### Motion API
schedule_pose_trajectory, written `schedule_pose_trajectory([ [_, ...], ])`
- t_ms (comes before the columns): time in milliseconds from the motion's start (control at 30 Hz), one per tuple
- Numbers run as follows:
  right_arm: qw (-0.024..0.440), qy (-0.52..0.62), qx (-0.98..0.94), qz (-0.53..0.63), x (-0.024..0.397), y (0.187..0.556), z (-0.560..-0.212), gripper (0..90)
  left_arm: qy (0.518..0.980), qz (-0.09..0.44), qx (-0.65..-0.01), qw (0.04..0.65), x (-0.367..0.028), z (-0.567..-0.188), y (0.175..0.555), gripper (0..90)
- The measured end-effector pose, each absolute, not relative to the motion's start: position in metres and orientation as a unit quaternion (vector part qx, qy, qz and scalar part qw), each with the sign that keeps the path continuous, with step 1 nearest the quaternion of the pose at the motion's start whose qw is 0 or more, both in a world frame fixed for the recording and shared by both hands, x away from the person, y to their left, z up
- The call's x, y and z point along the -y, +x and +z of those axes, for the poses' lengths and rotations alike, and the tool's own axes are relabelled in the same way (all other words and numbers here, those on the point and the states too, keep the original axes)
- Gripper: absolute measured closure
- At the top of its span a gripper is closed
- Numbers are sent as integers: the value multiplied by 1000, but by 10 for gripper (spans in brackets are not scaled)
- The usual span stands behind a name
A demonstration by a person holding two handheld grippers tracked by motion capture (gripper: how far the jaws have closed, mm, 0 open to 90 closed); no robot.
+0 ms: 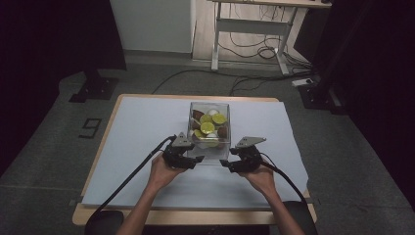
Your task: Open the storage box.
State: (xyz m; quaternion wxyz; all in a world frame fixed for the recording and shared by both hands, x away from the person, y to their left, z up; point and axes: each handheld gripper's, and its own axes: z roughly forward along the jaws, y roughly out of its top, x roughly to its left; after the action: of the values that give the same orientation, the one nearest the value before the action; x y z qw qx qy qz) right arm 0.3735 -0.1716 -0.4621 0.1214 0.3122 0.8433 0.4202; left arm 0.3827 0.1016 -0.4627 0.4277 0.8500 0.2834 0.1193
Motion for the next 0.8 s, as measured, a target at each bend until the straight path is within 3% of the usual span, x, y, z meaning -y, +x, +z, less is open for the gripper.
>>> schedule_pose_trajectory([
  [333,131,307,-848,411,157,382,-460,488,851,130,-282,423,-94,-466,389,442],
  [800,154,333,-828,423,149,391,-460,678,838,138,-295,437,-91,-466,395,642],
])
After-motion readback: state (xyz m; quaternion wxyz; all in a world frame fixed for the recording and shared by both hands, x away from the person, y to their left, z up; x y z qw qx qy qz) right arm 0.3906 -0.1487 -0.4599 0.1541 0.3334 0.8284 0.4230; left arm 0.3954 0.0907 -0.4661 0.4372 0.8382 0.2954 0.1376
